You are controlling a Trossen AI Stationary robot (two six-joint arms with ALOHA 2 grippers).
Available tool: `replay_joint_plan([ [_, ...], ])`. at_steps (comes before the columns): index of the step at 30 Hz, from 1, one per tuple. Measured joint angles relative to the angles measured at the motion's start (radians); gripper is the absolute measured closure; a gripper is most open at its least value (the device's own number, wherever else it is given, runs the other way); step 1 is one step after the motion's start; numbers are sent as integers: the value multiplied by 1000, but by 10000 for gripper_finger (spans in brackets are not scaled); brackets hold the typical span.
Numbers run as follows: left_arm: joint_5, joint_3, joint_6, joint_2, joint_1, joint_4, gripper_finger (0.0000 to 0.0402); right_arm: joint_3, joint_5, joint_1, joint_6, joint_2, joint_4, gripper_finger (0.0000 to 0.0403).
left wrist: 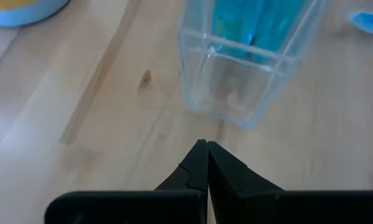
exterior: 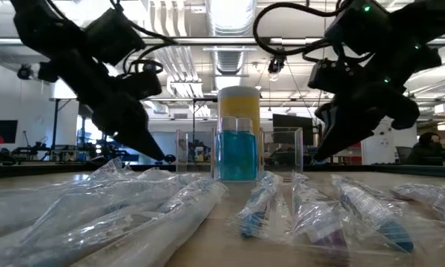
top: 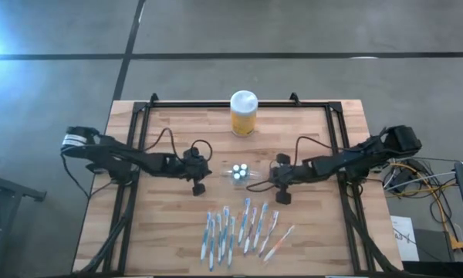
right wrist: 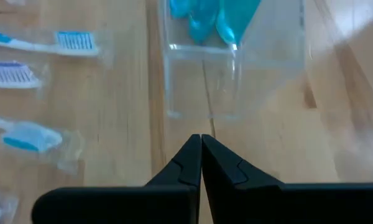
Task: Pick & Place toothbrushing station
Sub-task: Adjust the transparent organizer
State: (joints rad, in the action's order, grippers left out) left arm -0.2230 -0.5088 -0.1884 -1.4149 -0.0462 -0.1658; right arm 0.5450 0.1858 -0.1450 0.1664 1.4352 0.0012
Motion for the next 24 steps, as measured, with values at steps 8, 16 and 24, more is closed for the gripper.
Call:
replay_joint_plan([
  [8,60,-71,30,-65,4,6,399,37,0,22,-65,21,17,394],
  [16,91,-111,37,-104,6,25,399,34,-7,58,-74,40,61,394],
  [24,99,-112,47,-109,29,36,399,34,-10,108,-83,125,126,394],
])
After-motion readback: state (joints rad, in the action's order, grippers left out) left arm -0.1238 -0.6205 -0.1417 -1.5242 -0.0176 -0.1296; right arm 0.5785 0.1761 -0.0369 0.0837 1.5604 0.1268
